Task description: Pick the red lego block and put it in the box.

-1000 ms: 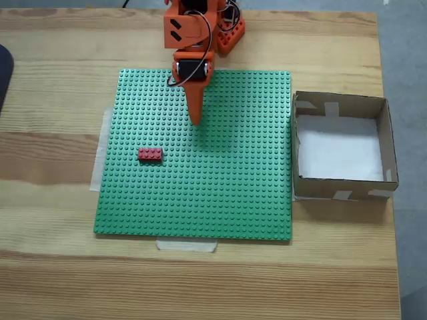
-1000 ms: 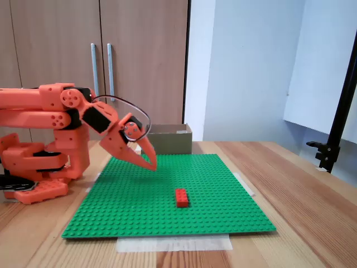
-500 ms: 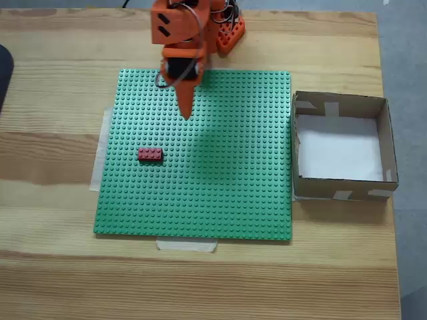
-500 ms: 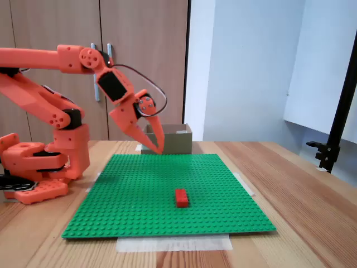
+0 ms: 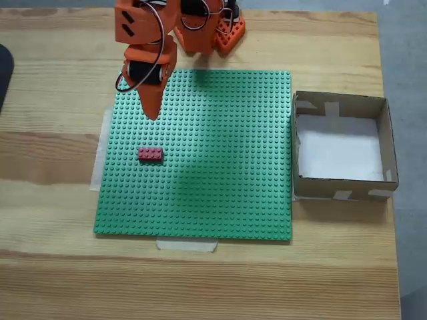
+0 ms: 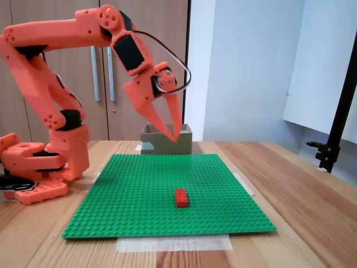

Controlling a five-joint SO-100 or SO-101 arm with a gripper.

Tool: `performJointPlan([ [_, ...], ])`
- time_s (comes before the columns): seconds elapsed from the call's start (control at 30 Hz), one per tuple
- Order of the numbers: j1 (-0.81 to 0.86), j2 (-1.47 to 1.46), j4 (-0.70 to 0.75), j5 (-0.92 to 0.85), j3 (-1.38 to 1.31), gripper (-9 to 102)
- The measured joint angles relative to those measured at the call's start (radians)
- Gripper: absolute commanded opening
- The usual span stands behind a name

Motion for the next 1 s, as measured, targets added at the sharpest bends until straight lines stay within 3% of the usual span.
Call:
performJointPlan([
  [0.2, 0.035, -0.137, 0.127, -0.025, -0.178, -1],
  [0.63, 0.075, -0.396, 0.242, -0.087, -0.347, -1],
  [1.0, 0.084, -0.561, 0.279, -0.129, -0.397, 11],
])
